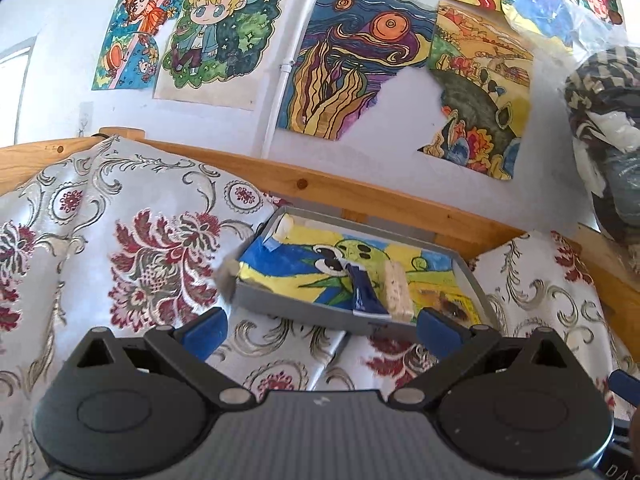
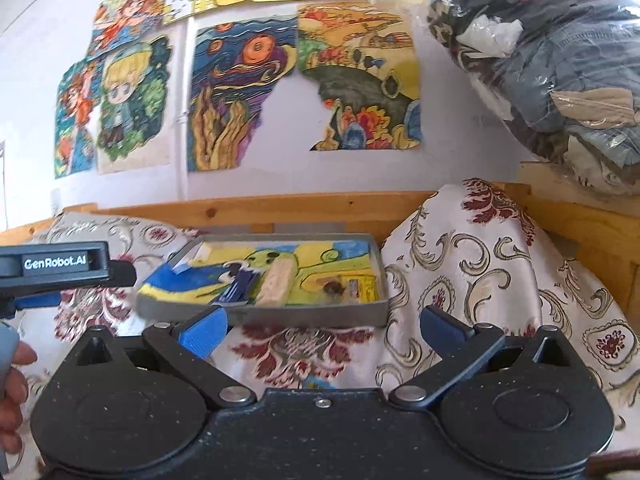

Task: Organize snacks
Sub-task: 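Open both grippers and move both tools back toward the remaining snacks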

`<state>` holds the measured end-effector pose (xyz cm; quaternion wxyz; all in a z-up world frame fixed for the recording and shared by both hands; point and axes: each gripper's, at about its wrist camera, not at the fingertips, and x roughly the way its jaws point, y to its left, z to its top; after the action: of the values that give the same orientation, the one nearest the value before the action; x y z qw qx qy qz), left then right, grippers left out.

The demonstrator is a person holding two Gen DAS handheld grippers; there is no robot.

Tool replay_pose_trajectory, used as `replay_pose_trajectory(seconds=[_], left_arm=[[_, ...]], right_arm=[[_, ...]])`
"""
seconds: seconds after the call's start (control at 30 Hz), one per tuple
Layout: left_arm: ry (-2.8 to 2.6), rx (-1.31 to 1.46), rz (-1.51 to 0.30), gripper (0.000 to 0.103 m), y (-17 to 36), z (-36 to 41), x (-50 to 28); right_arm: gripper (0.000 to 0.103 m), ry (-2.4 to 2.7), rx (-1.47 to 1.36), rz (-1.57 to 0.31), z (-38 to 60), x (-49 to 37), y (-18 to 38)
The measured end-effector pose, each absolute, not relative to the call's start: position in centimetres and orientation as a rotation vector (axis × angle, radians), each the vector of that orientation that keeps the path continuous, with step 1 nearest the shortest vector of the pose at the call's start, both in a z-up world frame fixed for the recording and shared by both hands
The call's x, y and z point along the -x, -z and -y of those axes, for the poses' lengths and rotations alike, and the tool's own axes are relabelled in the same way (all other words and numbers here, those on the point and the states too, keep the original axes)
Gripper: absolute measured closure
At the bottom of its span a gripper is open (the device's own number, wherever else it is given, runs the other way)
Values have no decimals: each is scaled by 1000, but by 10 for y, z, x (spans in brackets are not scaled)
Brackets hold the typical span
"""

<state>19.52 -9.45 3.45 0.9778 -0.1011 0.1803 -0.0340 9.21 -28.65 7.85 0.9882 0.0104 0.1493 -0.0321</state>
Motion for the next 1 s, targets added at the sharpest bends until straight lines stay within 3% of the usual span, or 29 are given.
replay_pose_trajectory(seconds=[1.0], left_arm=[[104,16,-536,1,31,56,-121]], right_arm=[[1,26,141,-590,236,-41,-44]])
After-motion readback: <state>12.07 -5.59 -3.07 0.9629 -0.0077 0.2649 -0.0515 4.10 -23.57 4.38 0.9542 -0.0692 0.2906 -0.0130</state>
